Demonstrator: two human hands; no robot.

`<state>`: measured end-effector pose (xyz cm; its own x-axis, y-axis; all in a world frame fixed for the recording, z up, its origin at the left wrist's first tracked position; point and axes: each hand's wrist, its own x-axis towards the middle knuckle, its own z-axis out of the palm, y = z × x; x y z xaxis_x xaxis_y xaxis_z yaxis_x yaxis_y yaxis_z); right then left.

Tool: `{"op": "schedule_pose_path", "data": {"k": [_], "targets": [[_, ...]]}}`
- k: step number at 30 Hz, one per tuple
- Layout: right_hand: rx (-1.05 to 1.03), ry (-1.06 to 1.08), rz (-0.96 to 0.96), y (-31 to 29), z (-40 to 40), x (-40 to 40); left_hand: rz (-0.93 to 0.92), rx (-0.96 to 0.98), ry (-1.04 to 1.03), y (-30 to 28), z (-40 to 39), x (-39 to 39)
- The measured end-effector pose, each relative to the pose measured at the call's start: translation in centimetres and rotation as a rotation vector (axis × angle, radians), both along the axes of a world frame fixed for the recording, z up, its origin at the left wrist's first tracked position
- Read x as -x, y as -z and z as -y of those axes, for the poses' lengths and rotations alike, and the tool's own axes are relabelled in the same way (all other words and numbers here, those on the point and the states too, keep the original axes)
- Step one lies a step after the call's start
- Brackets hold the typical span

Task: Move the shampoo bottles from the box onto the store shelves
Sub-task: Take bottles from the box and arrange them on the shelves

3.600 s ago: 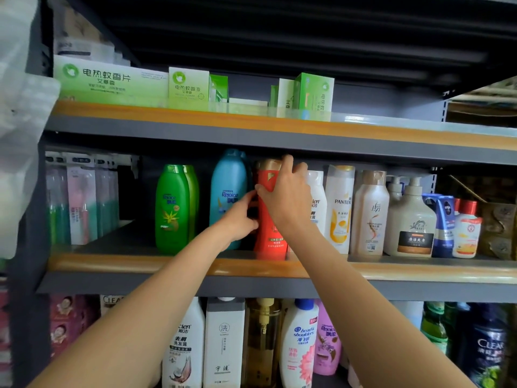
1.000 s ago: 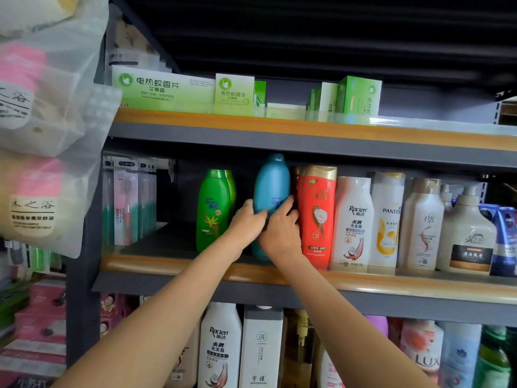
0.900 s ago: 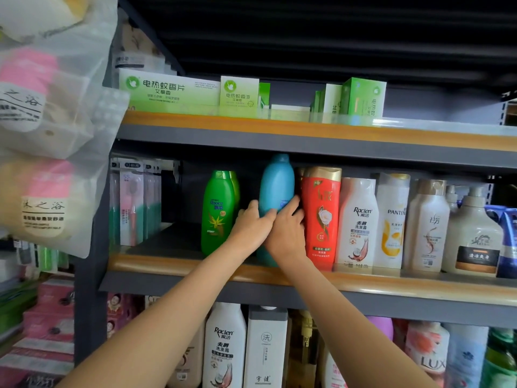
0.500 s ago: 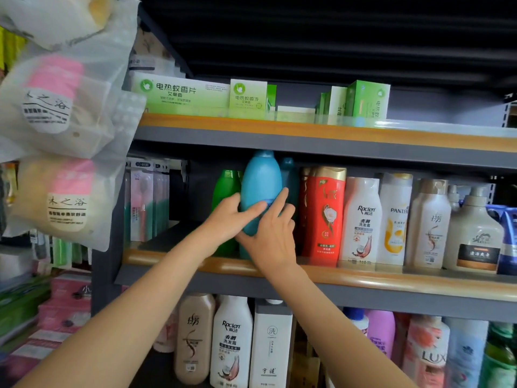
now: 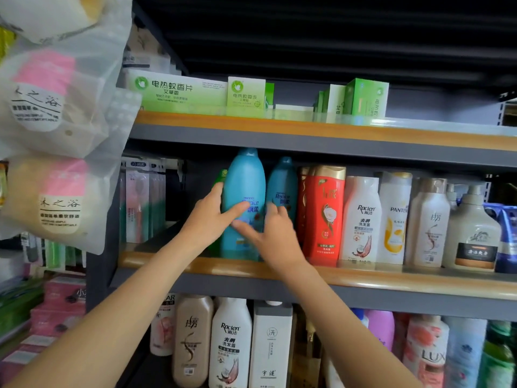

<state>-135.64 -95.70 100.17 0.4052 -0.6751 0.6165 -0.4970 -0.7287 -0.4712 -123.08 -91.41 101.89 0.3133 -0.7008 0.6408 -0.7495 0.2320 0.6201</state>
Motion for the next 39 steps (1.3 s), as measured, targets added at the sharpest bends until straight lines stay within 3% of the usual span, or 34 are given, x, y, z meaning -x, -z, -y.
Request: {"op": "schedule_pose_path", "data": {"k": [8,16,33,39], "targets": [[0.198,0.104,0.087,-3.1,4.1,0.4,-0.033,0.15,0.058,1.9,0.1,0.5],[0.232,0.391,-0.163,-3.3,6.9,-2.5,-0.108,0.156,0.047,2.6,0.5,0.3],[0.117,0.544,0.018,-3.2,9.3,-5.3,-0.126,0.205,0.126,3.1,1.7,-0.7],[0.169,0.591,0.029,-2.7,8.2,-4.6,-0.118,0.213,0.132,3.2,1.6,-0.7]]}}
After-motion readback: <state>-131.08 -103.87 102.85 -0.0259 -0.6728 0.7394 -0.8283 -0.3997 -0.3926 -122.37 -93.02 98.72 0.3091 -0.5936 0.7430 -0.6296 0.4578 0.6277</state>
